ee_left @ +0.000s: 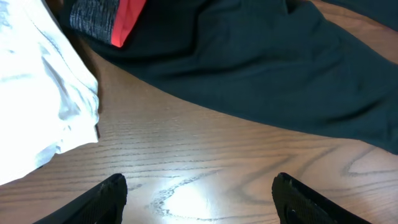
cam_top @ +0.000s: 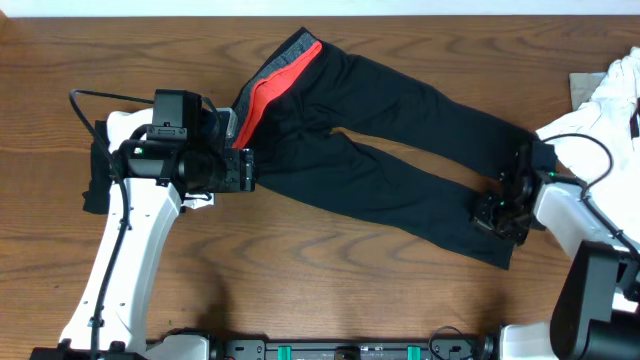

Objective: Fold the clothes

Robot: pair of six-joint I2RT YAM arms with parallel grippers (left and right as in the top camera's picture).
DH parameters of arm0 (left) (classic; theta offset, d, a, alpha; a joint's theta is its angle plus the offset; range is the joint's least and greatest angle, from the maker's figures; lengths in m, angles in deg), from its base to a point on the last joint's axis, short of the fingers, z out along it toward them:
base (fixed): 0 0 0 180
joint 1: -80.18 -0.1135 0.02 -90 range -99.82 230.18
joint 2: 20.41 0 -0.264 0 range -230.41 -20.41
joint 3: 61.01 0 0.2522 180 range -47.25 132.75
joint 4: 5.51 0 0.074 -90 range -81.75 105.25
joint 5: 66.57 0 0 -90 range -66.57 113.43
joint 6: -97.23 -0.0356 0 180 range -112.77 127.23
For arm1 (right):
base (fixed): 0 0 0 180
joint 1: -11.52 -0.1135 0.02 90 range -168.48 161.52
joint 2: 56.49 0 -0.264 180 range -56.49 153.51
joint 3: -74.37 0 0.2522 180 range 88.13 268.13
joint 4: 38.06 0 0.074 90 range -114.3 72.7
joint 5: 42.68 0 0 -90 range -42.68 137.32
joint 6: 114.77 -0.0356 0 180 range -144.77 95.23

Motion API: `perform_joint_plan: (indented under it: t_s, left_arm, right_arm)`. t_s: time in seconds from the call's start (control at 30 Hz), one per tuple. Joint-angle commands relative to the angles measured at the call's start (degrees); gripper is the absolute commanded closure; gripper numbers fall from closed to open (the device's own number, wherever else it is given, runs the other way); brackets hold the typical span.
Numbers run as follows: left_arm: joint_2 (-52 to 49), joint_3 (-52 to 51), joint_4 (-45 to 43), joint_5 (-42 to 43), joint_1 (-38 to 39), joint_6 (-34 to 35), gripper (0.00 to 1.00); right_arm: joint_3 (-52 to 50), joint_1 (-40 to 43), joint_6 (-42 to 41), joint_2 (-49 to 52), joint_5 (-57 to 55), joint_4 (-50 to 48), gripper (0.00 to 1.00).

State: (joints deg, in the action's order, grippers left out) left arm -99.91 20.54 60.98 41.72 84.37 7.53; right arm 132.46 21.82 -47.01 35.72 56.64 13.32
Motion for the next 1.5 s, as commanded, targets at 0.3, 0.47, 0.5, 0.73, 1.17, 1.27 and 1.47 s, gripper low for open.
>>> perform_joint_plan:
  t_s: [0.3,0.47,0.5,0.73,1.17,1.27,1.47]
  left_arm:
    - [0.5,-0.1,0.4,0.7,-0.3,0.5,0.23]
    - [0.5,-0.1,0.4,0.7,-0.3,0.5,0.23]
    - [0.5,-0.1,0.3,0.7,-0.3,0.5,0.23]
    - [0.0,-0.1,0.3,0.7,-0.2,0.5,0.22]
    - [-14.7,-0.1,-3.8,-9.2,8.2,0.2,0.27]
    - [-18.3,-0.1,-6.2,-17.8,11.1,0.2,0.28]
    - [-22.3,-0.1,-12.3,-23.2,14.1,-1.6,0.28]
  right_arm:
    - [-5.1,2.4,-11.0,1.0,-31.4,-2.5,0.99]
    - [-1.8,5.3,-7.8,1.0,-33.2,-0.4,0.99]
    - [-1.3,5.7,-7.7,1.0,-33.9,0.2,0.99]
    - [6.9,7.3,-3.3,0.7,-25.8,6.7,0.99]
    - [13.4,7.3,9.5,-9.3,5.6,11.0,0.82]
    - [13.3,6.6,11.2,-9.5,9.2,12.9,0.82]
    - [11.2,3.6,11.6,-9.4,9.1,13.6,0.75]
